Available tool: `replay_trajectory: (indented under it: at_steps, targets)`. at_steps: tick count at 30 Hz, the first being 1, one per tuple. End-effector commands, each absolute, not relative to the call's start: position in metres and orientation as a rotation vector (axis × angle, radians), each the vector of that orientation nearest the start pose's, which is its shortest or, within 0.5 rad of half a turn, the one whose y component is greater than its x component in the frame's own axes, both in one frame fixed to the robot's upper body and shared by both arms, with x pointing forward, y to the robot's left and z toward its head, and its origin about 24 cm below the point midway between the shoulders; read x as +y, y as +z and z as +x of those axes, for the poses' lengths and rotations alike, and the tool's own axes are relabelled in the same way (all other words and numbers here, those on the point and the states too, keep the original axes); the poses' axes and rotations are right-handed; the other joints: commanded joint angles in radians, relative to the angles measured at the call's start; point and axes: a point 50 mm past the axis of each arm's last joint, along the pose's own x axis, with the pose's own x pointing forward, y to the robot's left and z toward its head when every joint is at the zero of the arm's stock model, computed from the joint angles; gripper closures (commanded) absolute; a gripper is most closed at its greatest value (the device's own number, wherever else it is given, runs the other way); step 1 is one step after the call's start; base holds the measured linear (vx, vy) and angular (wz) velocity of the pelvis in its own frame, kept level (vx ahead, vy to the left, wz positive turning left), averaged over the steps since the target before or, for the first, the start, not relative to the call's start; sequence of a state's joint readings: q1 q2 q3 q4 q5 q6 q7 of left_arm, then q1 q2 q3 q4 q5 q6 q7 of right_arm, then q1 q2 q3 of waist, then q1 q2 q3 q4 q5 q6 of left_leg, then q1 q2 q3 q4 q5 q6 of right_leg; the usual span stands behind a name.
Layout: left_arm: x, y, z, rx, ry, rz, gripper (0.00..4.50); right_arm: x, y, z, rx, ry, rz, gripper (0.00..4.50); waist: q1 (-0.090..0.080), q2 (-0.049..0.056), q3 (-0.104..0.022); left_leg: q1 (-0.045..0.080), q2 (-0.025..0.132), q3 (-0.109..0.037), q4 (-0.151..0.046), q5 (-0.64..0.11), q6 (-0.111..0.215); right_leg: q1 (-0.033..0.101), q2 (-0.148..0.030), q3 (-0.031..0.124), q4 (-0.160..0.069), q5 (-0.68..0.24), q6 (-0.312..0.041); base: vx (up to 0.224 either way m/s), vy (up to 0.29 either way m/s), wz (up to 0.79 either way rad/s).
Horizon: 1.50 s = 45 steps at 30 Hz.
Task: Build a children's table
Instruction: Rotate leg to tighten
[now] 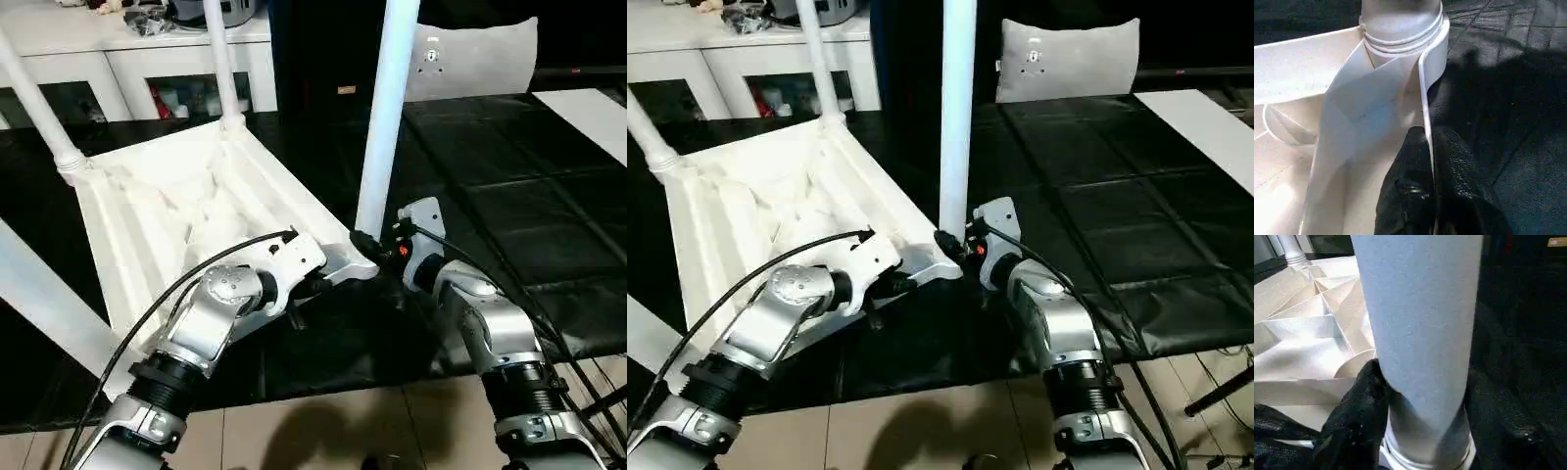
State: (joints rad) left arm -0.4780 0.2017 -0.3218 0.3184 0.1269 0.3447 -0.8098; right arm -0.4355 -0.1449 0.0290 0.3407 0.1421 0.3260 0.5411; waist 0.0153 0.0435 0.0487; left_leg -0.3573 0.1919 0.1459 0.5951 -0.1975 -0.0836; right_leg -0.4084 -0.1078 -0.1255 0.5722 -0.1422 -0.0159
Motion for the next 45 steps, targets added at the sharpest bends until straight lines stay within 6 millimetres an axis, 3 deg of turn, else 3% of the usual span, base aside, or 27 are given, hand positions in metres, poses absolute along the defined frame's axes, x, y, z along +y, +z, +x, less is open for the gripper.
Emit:
replay_trajectory:
  at_steps: [1,4,5,8,13,17,23,27,28,38,45]
  targets:
    - [0.050,0.072,0.299,0.241,-1.209,0.434,4.50,-0.113,0.053,0.320,0.271,0.688,0.023,1.74,0.014,-0.006,-0.069,-0.007,0.019,0.005,-0.070,-0.220,0.069,0.060,-0.039,0.043,-0.074,-0.369,-0.145,0.000,0.000,0.00]
    - [0.063,0.069,0.301,0.252,-1.204,0.462,4.50,-0.120,0.058,0.315,0.219,0.750,0.003,1.44,0.041,-0.002,-0.073,-0.003,0.024,0.008,-0.067,-0.174,0.077,0.059,-0.040,0.050,-0.059,-0.279,-0.180,0.000,0.000,0.00]
    - [0.067,0.068,0.302,0.256,-1.206,0.472,4.50,-0.124,0.059,0.313,0.208,0.783,-0.017,1.29,0.050,-0.006,-0.074,-0.009,0.023,0.009,-0.067,-0.154,0.083,0.065,-0.038,0.050,-0.055,-0.251,-0.182,0.000,0.000,0.00]
    - [0.080,0.065,0.304,0.258,-1.238,0.517,4.50,-0.135,0.061,0.306,0.194,0.881,-0.111,0.99,0.065,-0.004,-0.076,-0.011,0.023,0.008,-0.064,-0.132,0.098,0.067,-0.039,0.050,-0.050,-0.223,-0.182,0.000,0.000,0.00]
    - [0.094,0.065,0.305,0.255,-1.303,0.558,4.50,-0.153,0.066,0.299,0.207,0.985,-0.171,0.76,0.076,-0.003,-0.071,-0.008,0.025,0.008,-0.069,-0.180,0.083,0.064,-0.041,0.050,-0.057,-0.296,-0.171,0.000,0.000,0.00]
    - [0.110,0.065,0.301,0.280,-1.415,0.623,4.50,-0.165,0.076,0.284,0.221,1.214,-0.185,0.76,0.081,-0.002,-0.071,-0.010,0.029,0.006,-0.070,-0.207,0.090,0.066,-0.041,0.051,-0.055,-0.292,-0.172,0.000,0.000,0.00]
    - [0.119,0.061,0.290,0.303,-1.544,0.658,4.50,-0.171,0.080,0.276,0.246,1.342,-0.194,1.26,0.089,-0.004,-0.074,-0.007,0.033,0.008,-0.068,-0.185,0.093,0.064,-0.043,0.053,-0.049,-0.268,-0.195,0.000,0.000,0.00]
    - [0.119,0.060,0.287,0.307,-1.594,0.665,4.50,-0.172,0.081,0.274,0.275,1.393,-0.170,1.58,0.104,-0.005,-0.075,-0.006,0.034,0.009,-0.066,-0.168,0.094,0.063,-0.043,0.052,-0.048,-0.262,-0.204,0.000,0.000,0.00]
    - [0.119,0.060,0.286,0.306,-1.606,0.669,4.50,-0.171,0.080,0.274,0.286,1.410,-0.165,1.84,0.106,-0.005,-0.075,-0.006,0.035,0.009,-0.067,-0.166,0.091,0.062,-0.042,0.053,-0.047,-0.260,-0.203,0.000,0.000,0.00]
    - [0.117,0.059,0.285,0.296,-1.636,0.669,4.50,-0.168,0.076,0.270,0.318,1.472,-0.148,2.53,0.124,-0.010,-0.074,-0.005,0.034,0.010,-0.068,-0.170,0.074,0.062,-0.044,0.055,-0.049,-0.304,-0.180,0.000,0.000,0.00]
    - [0.116,0.059,0.285,0.295,-1.616,0.629,4.50,-0.166,0.074,0.266,0.330,1.488,-0.113,2.63,0.124,-0.011,-0.075,-0.005,0.033,0.011,-0.068,-0.162,0.074,0.062,-0.043,0.054,-0.049,-0.306,-0.175,0.000,0.000,0.00]
